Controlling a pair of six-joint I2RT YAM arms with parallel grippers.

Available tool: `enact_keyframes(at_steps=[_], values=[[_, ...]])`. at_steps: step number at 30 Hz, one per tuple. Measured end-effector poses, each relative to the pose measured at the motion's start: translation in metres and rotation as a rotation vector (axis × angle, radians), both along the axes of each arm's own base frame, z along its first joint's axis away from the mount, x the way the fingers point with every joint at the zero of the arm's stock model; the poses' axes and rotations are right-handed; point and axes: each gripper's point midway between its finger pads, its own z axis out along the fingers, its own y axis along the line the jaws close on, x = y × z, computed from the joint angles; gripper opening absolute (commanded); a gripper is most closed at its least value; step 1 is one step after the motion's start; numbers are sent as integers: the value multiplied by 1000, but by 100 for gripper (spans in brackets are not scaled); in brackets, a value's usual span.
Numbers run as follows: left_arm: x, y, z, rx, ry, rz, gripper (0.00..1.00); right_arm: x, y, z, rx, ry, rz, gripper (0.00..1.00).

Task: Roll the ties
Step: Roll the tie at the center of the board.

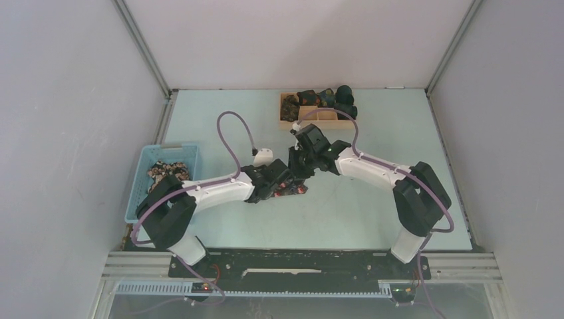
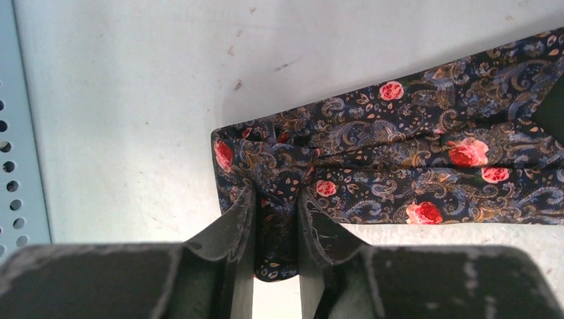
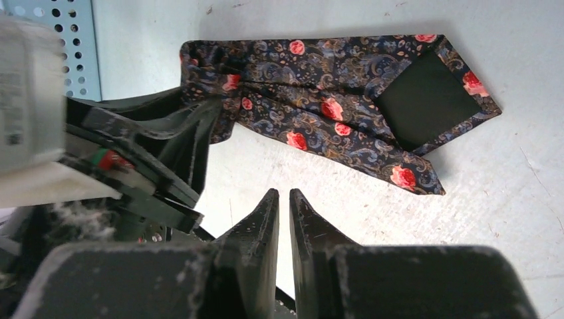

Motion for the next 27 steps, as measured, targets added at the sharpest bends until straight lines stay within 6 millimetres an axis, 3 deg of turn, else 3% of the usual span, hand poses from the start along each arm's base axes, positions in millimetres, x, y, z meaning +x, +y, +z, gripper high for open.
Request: enact_keyframes(at_steps=[6, 14, 19, 27], values=[[2, 13, 4, -27, -19, 46, 10, 10, 4, -25, -6, 23, 2, 15], [1, 17, 2, -68, -35, 58, 8, 38, -4, -90, -70, 116, -23, 14], [0, 20, 5, -93, -49, 61, 7, 51, -1, -91, -55, 109, -21, 13], [-3, 36, 13, -150, -81, 98, 5, 53, 2, -92, -53, 113, -18, 12]])
